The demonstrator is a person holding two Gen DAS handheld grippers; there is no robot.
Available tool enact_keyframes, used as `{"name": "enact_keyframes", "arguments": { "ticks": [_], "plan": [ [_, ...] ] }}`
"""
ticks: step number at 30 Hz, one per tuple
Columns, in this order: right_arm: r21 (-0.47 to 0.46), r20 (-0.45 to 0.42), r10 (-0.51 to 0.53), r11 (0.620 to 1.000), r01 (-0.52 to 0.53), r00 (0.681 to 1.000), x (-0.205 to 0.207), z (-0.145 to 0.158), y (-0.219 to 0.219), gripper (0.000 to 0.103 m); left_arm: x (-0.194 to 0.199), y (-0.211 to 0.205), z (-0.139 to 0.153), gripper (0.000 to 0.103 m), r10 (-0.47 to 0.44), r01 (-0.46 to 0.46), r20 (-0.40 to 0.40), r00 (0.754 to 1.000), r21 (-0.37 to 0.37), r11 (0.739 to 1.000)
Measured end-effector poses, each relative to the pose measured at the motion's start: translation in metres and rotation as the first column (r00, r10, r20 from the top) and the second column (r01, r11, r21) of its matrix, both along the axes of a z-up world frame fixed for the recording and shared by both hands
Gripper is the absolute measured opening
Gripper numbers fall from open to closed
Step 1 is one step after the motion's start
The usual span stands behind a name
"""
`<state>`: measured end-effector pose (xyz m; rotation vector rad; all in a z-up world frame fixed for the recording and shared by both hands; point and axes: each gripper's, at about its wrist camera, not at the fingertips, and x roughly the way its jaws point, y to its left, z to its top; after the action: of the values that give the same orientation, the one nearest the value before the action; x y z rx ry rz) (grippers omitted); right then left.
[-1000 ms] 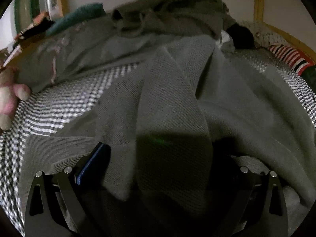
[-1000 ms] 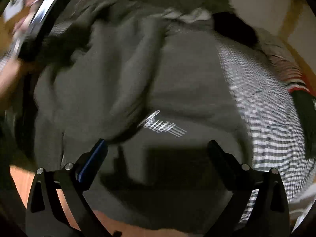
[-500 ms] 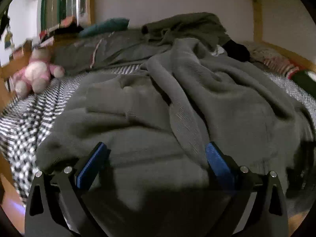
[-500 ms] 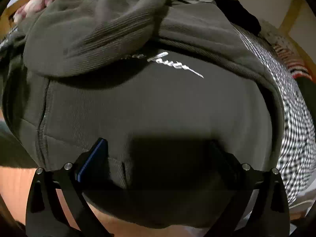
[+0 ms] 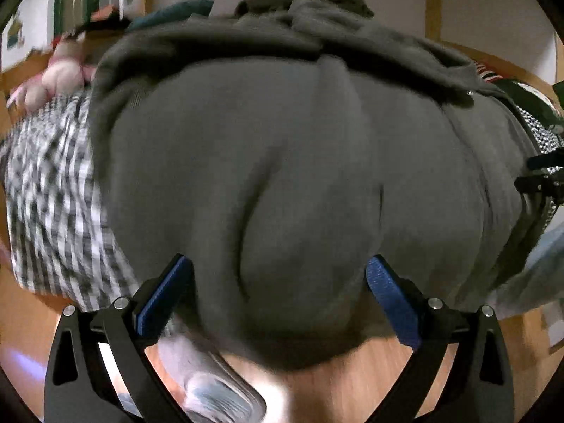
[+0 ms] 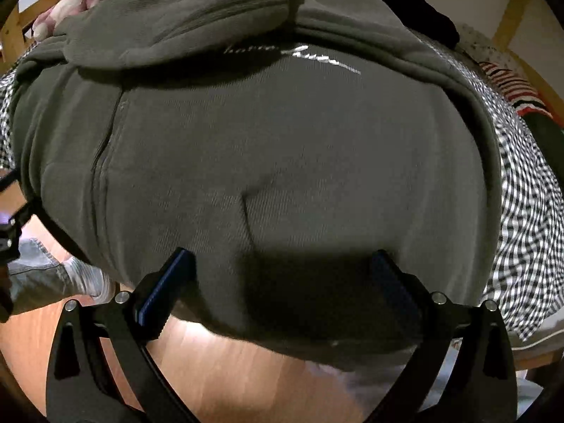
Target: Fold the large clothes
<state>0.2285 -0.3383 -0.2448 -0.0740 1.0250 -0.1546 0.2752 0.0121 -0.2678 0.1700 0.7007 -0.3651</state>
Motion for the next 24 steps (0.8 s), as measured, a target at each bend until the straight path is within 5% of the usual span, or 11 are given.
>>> {"name": "enact_keyframes", "arguments": {
  "ticks": [5,10,16,20,24],
  "plan": [
    [0.014,-0.013,0.009,1.0,-0.009,1.0,-0.006,-0.003,0.0,0.099,-0.016,0.031,-0.039,0.098,0.052,-0.057,-0.149,0.988,-0.032,0.998],
    [0.041,-0.025,0.011,0.999,-0.01,1.0,-0.013,-0.008,0.006,0.099,0.0,0.06,-0.104,0.098,0.057,-0.109,-0.334,0.941,-0.139,0.984],
    [0.04,-0.014,0.038,0.998,-0.038,0.999,-0.03,-0.007,0.009,0.099,0.033,0.06,-0.154,0.098,-0.026,-0.042,-0.325,0.945,-0.198,0.979],
    [0.029,0.029,0.043,0.999,-0.044,0.999,-0.046,0.004,-0.002,0.099,0.031,0.059,-0.159,0.097,-0.084,-0.023,-0.34,0.937,-0.298,0.954],
    [0.038,0.168,0.026,0.999,-0.033,0.985,-0.068,0.025,-0.033,0.099,0.025,0.042,-0.149,0.097,-0.176,0.07,-0.258,0.95,-0.373,0.925]
  ]
}}
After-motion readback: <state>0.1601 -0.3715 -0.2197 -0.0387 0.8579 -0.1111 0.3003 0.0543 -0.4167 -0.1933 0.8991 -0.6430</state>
